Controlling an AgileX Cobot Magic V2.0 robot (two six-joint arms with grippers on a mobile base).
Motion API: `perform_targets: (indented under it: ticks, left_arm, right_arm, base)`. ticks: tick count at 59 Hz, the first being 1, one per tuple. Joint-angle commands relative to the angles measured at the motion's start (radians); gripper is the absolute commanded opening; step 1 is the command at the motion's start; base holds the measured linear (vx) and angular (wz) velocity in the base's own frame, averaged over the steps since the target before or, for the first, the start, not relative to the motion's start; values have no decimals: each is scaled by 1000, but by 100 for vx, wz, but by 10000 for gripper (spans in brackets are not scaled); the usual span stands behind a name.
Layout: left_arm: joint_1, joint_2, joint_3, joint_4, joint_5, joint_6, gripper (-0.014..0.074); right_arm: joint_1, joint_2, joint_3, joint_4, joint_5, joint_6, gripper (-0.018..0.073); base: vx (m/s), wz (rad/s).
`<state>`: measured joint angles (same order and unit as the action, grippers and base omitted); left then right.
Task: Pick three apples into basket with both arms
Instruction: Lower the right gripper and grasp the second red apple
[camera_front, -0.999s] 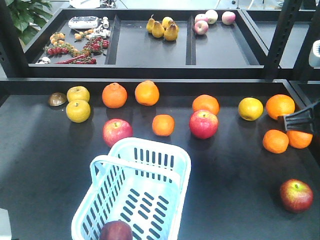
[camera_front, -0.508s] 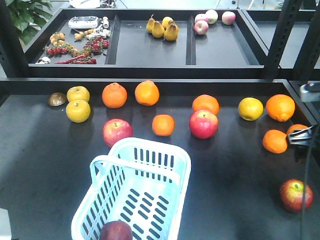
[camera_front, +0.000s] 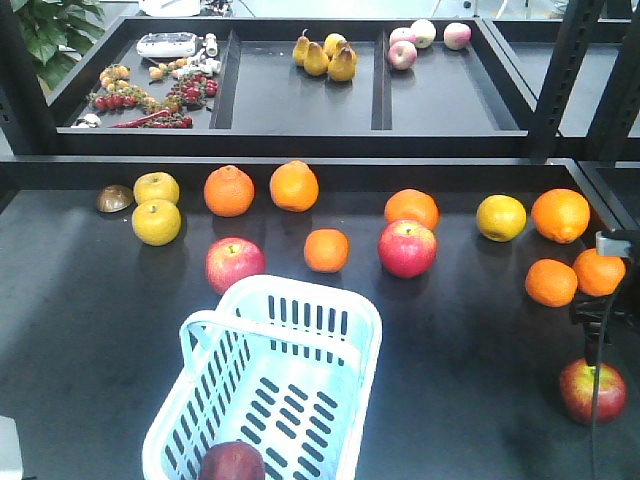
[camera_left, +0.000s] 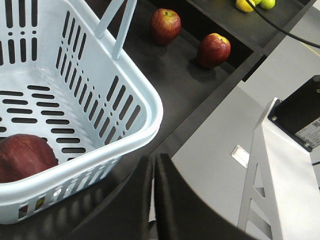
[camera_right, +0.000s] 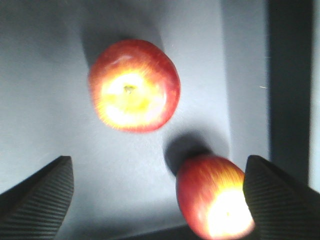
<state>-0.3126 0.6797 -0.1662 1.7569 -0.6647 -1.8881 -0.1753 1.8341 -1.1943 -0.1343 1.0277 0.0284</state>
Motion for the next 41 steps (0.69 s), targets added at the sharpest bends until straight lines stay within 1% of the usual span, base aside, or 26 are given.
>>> perform_targets:
  ticks: [1, 11, 41]
  left_arm:
    - [0, 2, -24, 18, 1, -2, -6]
    - [0, 2, -24, 18, 1, -2, -6]
    - [0, 2, -24, 18, 1, -2, -6]
  right_arm:
    - [-13, -16, -27, 14, -40, -28, 640]
    - [-14, 29, -27, 73, -91, -73, 630]
    - [-14, 146, -27, 57, -150, -67, 609]
  base:
    - [0, 0]
    - [0, 0]
    - [0, 0]
